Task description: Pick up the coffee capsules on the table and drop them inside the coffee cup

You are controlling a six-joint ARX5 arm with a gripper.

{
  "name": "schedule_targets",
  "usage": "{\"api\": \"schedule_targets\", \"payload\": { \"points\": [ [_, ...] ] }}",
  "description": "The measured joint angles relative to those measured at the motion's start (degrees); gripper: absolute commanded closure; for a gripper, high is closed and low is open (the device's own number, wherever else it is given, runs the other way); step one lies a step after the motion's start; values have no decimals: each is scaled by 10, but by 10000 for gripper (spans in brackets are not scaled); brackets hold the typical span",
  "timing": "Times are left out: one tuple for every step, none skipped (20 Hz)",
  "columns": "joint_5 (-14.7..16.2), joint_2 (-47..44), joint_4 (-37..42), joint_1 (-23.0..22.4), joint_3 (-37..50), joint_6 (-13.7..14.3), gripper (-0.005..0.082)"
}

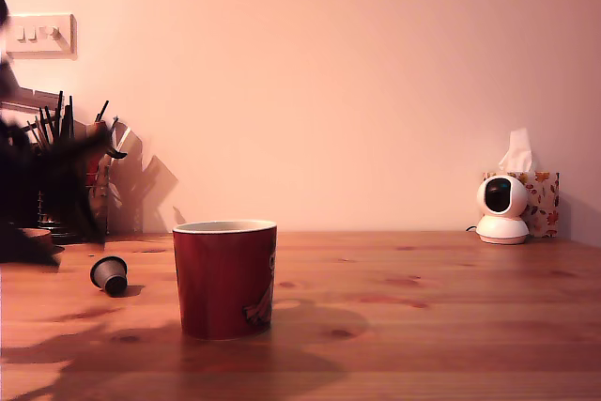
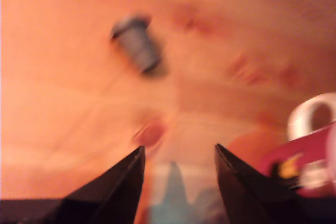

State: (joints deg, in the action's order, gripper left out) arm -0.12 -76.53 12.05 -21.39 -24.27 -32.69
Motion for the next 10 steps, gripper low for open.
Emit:
{"api": "schedule_targets", "payload": {
  "points": [
    [-2, -13, 2, -1, 0, 0, 321],
    [-4, -25, 7, -3, -1, 0, 269],
    [-4, -38, 12, -4, -3, 0, 245],
    [-5, -48, 15, -8, -10, 0, 245],
    [-5, -59, 18, -12, -19, 0, 245],
    [-5, -68, 21, -17, -31, 0, 245],
    [-4, -76, 24, -20, -42, 0, 245],
    [-5, -85, 27, -23, -51, 0, 245],
    [-9, -95, 28, -25, -59, 0, 245],
    [-15, -106, 28, -26, -64, 0, 245]
  ]
}}
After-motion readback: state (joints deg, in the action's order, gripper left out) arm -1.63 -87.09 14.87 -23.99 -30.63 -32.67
